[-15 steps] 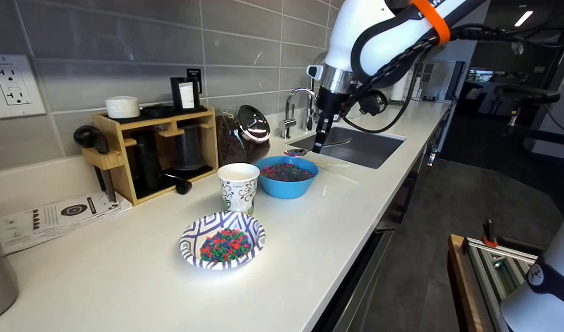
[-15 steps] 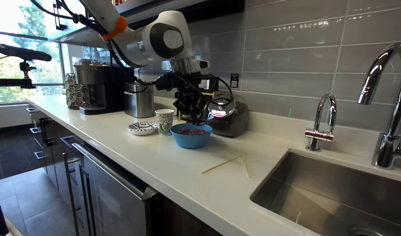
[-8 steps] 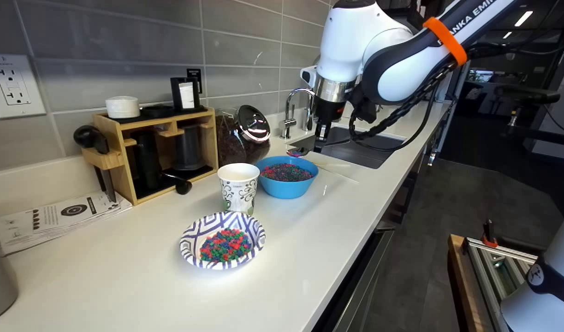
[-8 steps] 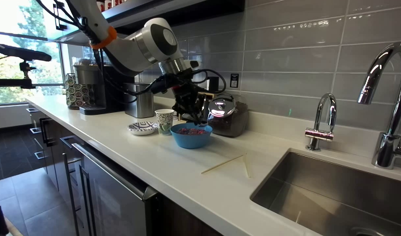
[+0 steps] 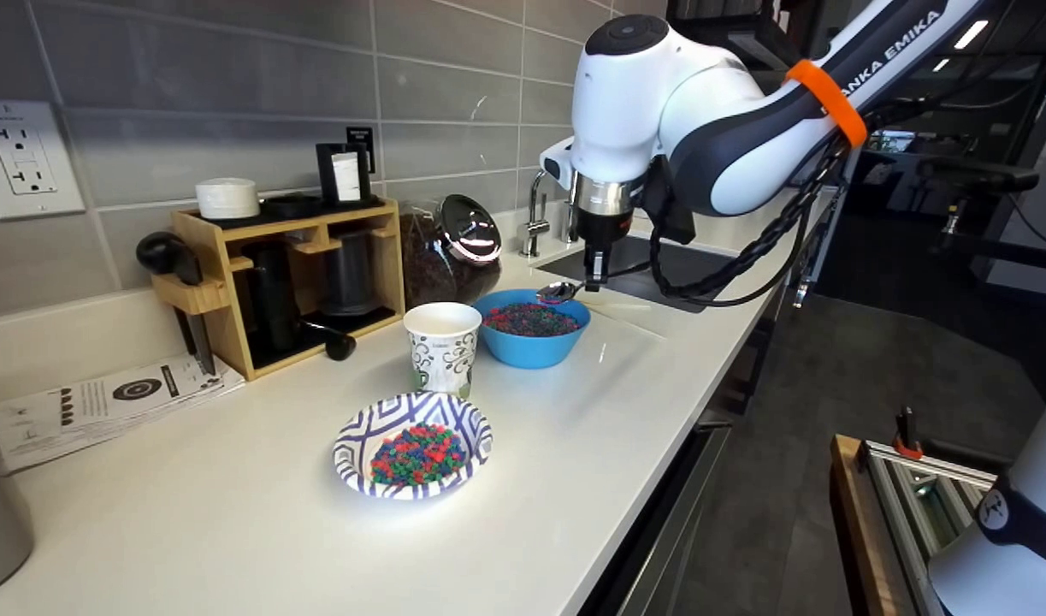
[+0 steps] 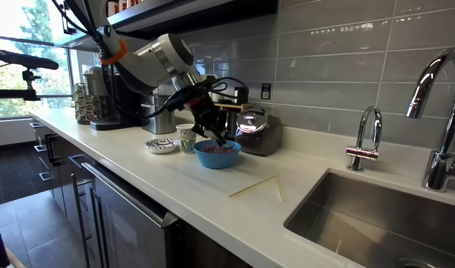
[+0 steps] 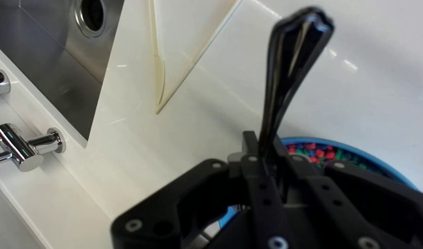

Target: Move some of the contents in the bowl and put it in the cup using a spoon

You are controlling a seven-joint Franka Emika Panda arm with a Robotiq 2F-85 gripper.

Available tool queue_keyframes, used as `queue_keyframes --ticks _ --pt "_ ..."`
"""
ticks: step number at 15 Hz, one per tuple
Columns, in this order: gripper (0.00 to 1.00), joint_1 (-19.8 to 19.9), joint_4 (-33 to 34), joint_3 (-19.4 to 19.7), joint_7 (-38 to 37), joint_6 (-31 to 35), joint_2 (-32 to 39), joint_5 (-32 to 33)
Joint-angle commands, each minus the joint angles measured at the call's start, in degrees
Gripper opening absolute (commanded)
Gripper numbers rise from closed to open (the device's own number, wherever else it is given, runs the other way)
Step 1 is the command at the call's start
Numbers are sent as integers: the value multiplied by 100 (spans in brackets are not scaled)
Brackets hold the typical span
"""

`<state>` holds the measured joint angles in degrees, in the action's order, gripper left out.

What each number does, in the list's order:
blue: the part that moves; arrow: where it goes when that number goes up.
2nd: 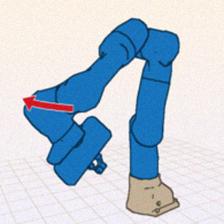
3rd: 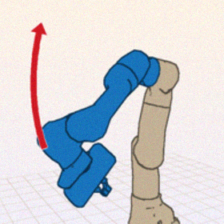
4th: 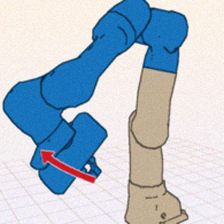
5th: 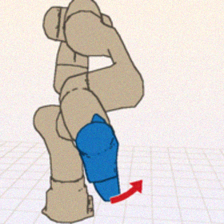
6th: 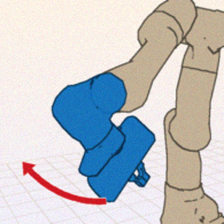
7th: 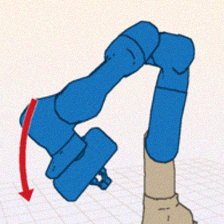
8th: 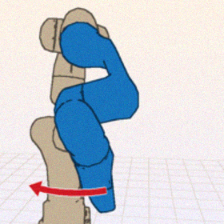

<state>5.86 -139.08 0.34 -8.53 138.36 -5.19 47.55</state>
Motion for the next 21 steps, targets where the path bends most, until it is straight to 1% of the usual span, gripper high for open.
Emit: queue_keyframes --ticks 1,7,11,14,16,18,21 --pt "2 -143 236 -39 -315 -395 233 502" --pt "2 -340 463 -53 -361 -830 552 905" --pt "2 -449 595 -49 -283 -907 802 911" --pt "2 -497 704 -38 -198 -875 960 790" --pt "2 -496 771 -22 -98 -782 1041 627" --pt "2 -473 803 -11 79 -711 1087 323" --pt "2 -417 802 3 509 -530 1113 -385"
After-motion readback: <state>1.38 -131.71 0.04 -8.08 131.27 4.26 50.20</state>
